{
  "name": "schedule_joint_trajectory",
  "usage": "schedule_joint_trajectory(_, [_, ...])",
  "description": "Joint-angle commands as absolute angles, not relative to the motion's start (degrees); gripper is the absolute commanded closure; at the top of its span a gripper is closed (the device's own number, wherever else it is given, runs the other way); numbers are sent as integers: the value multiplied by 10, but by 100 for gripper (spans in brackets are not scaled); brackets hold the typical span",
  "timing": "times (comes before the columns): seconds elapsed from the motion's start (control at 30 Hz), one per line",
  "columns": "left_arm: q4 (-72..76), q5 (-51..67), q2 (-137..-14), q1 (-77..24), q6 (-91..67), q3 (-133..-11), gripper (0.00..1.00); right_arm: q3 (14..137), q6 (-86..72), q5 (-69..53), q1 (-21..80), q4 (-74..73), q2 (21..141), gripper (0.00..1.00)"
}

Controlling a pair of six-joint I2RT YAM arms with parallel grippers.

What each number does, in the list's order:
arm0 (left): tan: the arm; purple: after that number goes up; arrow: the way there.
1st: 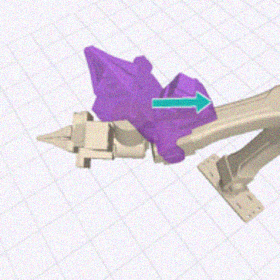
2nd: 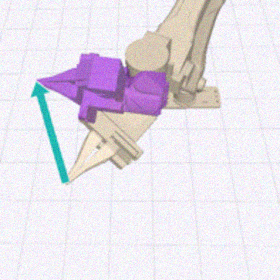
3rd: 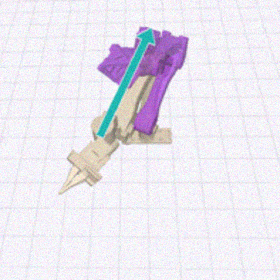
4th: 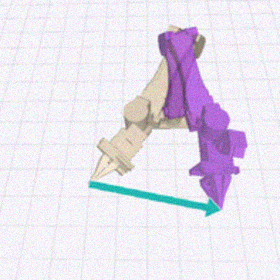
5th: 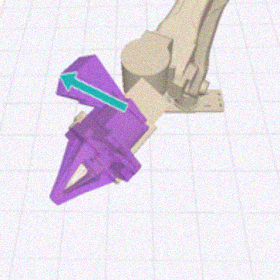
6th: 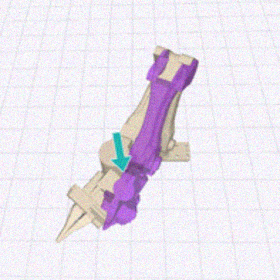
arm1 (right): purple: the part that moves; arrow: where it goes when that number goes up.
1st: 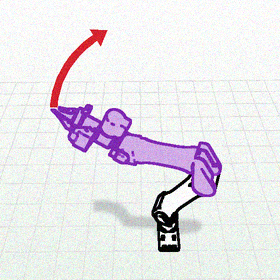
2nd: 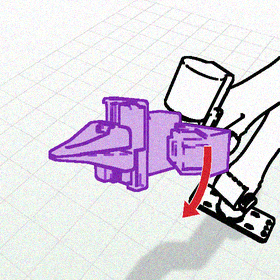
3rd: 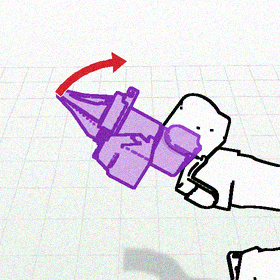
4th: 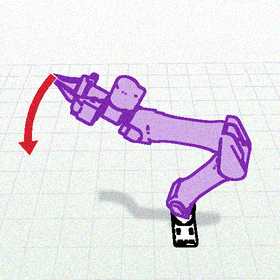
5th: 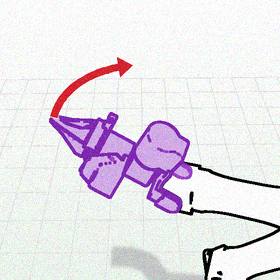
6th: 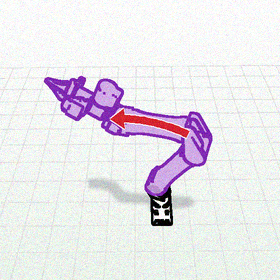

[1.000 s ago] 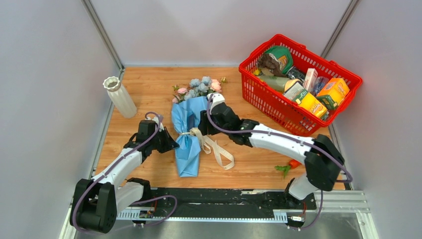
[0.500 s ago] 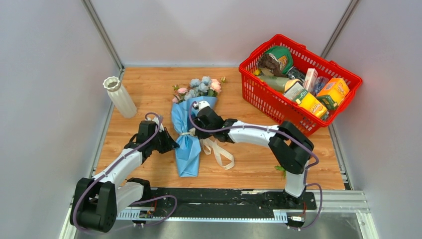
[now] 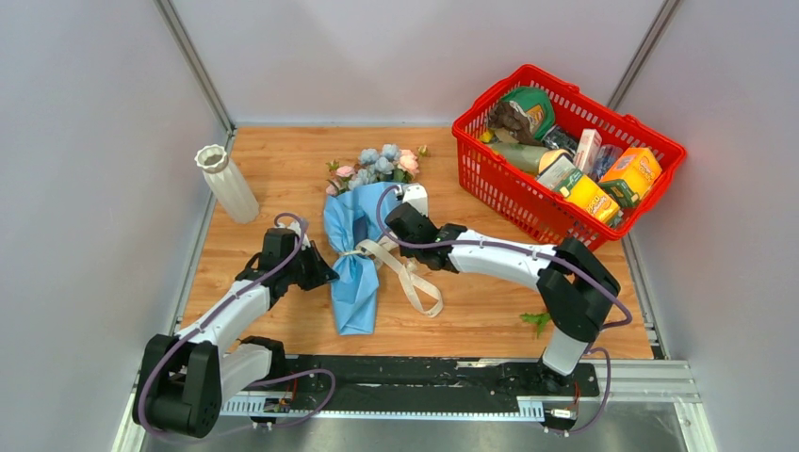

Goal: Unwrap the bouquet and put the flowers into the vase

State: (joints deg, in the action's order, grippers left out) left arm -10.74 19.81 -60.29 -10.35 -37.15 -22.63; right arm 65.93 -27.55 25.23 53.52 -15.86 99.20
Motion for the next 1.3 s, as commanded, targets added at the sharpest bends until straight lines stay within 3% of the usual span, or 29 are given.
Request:
schedule_joint_trajectory(0.0, [-74, 203, -604, -102, -377, -230, 100, 709, -326, 294, 544, -223, 954, 68])
schedule_joint_trajectory(0.17, [-66, 215, -589, -102, -382, -228, 100, 775, -275, 267, 559, -200, 958, 55])
schedule_joint_trajectory(0.27, [-61, 218, -587, -101, -388, -227, 100, 781, -208, 164, 568, -125, 968, 50])
schedule_joint_trajectory(0.4, [-47, 232, -590, -101, -395, -221, 100, 787, -125, 17, 568, -53, 1004, 54])
schedule_joint_trajectory(0.63, [-40, 236, -595, -102, -397, -216, 100, 799, -32, -67, 567, -14, 1067, 62])
schedule_joint_trajectory(0.8, [-45, 234, -592, -101, -396, -215, 100, 808, -4, -76, 567, -11, 1097, 61])
schedule_joint_trajectory(0.9, [-53, 233, -591, -101, -393, -222, 100, 809, 30, -66, 566, -12, 1114, 53])
schedule_joint_trajectory(1.27, [-61, 230, -591, -102, -394, -235, 100, 818, 97, -41, 566, -12, 1165, 55])
